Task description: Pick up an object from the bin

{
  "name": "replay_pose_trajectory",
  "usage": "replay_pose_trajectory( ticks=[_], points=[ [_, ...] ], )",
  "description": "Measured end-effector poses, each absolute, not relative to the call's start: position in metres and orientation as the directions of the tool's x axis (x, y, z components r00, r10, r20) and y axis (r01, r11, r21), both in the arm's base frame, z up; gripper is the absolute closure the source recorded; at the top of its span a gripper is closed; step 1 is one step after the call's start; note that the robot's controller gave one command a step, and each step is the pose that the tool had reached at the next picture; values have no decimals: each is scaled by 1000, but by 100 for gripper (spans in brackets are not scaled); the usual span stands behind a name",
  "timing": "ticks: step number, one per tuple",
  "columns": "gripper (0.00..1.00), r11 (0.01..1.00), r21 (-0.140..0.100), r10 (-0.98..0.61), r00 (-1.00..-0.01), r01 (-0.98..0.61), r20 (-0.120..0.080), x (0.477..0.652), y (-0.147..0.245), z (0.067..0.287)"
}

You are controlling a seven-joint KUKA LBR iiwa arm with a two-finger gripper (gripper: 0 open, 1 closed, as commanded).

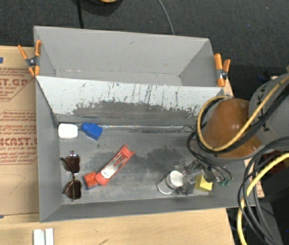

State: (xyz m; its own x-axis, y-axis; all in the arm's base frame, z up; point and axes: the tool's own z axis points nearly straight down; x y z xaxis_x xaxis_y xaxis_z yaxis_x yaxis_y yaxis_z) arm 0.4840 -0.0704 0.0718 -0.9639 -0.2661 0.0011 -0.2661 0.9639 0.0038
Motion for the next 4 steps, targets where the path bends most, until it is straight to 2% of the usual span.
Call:
replay_pose_trajectory(
  ticks=[1, 2, 3, 4],
  points=[
    [100, 963, 4, -269, -963, -269, 0, 480, -90, 71],
    [100, 963, 4, -269, -963, -269, 0, 480, -90, 71],
    [100, 964, 7, -265, -964, -265, 7, 478, -87, 122],
    [100, 958, -1, -285, -958, -285, -10, 490, -95, 129]
  ],
)
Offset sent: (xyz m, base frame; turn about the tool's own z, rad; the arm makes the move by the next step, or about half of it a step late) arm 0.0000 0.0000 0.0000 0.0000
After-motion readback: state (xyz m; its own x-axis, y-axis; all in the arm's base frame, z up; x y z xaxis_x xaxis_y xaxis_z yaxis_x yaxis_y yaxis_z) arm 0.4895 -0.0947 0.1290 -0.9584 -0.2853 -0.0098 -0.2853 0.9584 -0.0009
